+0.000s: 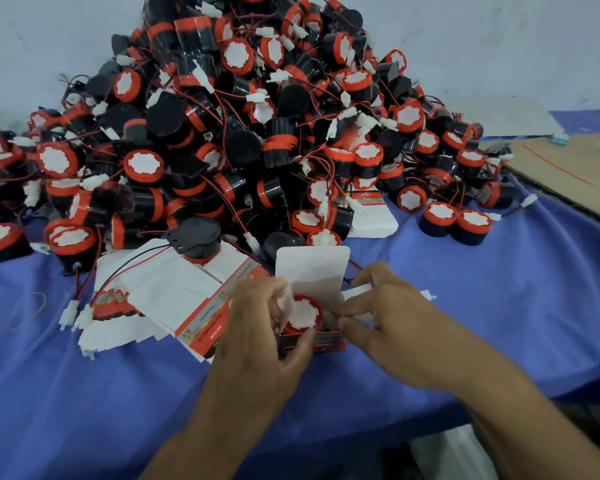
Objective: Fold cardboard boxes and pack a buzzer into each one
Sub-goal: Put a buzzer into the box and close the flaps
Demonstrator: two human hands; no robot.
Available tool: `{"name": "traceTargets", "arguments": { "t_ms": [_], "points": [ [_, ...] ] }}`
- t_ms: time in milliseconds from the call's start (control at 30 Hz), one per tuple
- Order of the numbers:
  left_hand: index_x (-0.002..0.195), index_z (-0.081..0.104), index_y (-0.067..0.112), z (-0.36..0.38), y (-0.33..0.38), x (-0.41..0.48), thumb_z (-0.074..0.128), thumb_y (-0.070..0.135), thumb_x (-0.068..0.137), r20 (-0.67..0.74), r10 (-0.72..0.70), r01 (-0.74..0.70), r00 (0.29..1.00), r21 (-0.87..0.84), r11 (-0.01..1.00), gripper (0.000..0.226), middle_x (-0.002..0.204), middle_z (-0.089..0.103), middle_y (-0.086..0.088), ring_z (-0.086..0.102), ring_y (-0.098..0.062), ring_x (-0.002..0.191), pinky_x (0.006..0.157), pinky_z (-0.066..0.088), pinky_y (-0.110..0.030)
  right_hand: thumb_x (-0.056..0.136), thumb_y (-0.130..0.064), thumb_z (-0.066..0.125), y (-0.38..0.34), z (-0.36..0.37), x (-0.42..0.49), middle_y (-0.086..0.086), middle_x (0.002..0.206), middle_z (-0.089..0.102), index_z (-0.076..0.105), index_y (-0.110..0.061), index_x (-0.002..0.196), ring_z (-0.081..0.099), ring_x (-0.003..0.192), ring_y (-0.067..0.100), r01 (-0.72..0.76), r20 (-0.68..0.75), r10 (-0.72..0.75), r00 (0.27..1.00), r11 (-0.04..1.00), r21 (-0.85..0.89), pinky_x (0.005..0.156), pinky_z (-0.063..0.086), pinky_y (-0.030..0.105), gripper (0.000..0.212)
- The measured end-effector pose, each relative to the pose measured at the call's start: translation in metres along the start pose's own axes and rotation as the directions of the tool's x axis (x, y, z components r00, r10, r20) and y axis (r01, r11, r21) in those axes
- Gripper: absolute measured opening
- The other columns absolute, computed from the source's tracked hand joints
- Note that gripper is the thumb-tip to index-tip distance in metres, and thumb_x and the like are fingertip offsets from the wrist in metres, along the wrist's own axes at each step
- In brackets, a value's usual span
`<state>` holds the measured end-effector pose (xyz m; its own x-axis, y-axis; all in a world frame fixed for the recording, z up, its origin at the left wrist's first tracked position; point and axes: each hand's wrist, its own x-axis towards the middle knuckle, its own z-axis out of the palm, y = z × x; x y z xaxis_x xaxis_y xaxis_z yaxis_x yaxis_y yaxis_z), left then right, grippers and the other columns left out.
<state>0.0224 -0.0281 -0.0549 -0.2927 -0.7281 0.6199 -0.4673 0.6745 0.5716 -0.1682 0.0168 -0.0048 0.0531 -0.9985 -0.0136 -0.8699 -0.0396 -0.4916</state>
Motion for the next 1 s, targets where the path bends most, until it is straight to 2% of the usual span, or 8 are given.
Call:
{"name": "traceTargets", "arguments": {
  "t_ms": [100,200,267,400,600,733,867,1000],
  "points": [
    [0.095,0.071,0.008,0.0,-0.002,0.002,0.068,0.02,0.086,0.1,0.171,-0.185,0.98,0.152,0.971,0.016,0.098,0.066,-0.001,0.061,-0.021,0.087,0.083,0.043,-0.02,0.097,-0.028,0.064,0.0,0.004,0.001,-0.01,0.117,0.04,0.075,-0.036,0.102,0.044,0.093,-0.012,-0.007,-0.072,0.012,0.997,0.998,0.066,0.076,0.036,0.003,0.014],
    [0.09,0.077,0.009,-0.002,-0.001,0.002,0.068,0.021,0.085,0.168,0.14,-0.171,0.976,0.186,0.968,0.016,0.096,0.069,-0.002,0.06,-0.019,0.087,0.085,0.038,-0.016,0.091,-0.028,0.073,0.003,0.006,0.001,-0.016,0.118,0.046,0.059,-0.047,0.123,0.053,0.093,-0.006,-0.042,-0.141,0.063,0.988,0.988,0.145,0.078,0.042,0.006,0.039],
    [0.092,0.077,0.01,-0.003,0.001,0.002,0.068,0.022,0.084,0.189,0.1,-0.137,0.977,0.192,0.972,0.017,0.097,0.068,0.0,0.058,-0.015,0.089,0.087,0.033,-0.01,0.085,-0.028,0.08,0.005,0.004,0.0,-0.017,0.113,0.058,0.048,-0.045,0.122,0.062,0.092,0.0,-0.08,-0.174,0.131,0.976,0.959,0.273,0.078,0.051,0.015,0.052],
    [0.093,0.078,0.011,-0.005,0.002,0.003,0.067,0.023,0.084,0.201,0.087,-0.122,0.976,0.165,0.979,0.018,0.097,0.065,0.002,0.055,-0.013,0.088,0.083,0.035,-0.011,0.082,-0.021,0.083,0.009,0.001,0.001,-0.005,0.088,0.073,0.067,-0.024,0.105,0.07,0.079,0.011,-0.076,-0.144,0.173,0.974,0.855,0.513,0.078,0.059,0.03,0.028],
    [0.093,0.078,0.012,-0.004,0.003,0.004,0.068,0.025,0.084,0.212,0.068,-0.102,0.975,0.154,0.983,0.019,0.097,0.065,0.002,0.051,-0.008,0.089,0.078,0.034,-0.011,0.09,-0.032,0.074,0.008,0.015,0.003,-0.012,0.097,0.057,0.079,-0.026,0.103,0.056,0.081,0.006,0.064,-0.14,-0.041,0.989,0.985,0.162,0.076,0.049,0.024,0.016],
    [0.092,0.078,0.012,-0.003,0.002,0.004,0.066,0.027,0.085,0.212,0.025,-0.051,0.977,0.118,0.992,0.02,0.099,0.064,0.004,0.053,-0.008,0.09,0.077,0.04,-0.013,0.092,-0.03,0.072,0.012,0.015,0.007,-0.014,0.097,0.054,0.08,-0.027,0.1,0.054,0.087,0.002,0.075,-0.137,-0.052,0.989,0.982,0.173,0.074,0.044,0.016,0.011],
    [0.09,0.07,0.026,-0.006,-0.001,0.011,0.069,0.028,0.085,0.089,-0.149,0.156,0.985,-0.074,0.985,0.006,0.101,0.056,0.011,0.059,-0.007,0.09,0.076,0.045,-0.014,0.091,-0.035,0.072,0.015,0.016,0.009,-0.019,0.114,0.048,0.078,-0.031,0.108,0.046,0.097,-0.013,0.062,-0.141,-0.04,0.989,0.986,0.153,0.081,0.04,0.008,0.019],
    [0.13,0.042,0.048,-0.01,-0.012,0.017,0.077,0.013,0.083,0.191,-0.325,0.372,0.926,-0.326,0.869,0.068,0.101,0.063,0.019,0.066,-0.012,0.083,0.068,0.053,-0.021,0.091,-0.038,0.071,0.016,0.016,0.008,-0.026,0.143,0.033,0.078,-0.033,0.11,0.045,0.114,-0.005,0.093,-0.145,-0.078,0.986,0.991,0.099,0.092,0.038,0.01,0.021]
  ]
}}
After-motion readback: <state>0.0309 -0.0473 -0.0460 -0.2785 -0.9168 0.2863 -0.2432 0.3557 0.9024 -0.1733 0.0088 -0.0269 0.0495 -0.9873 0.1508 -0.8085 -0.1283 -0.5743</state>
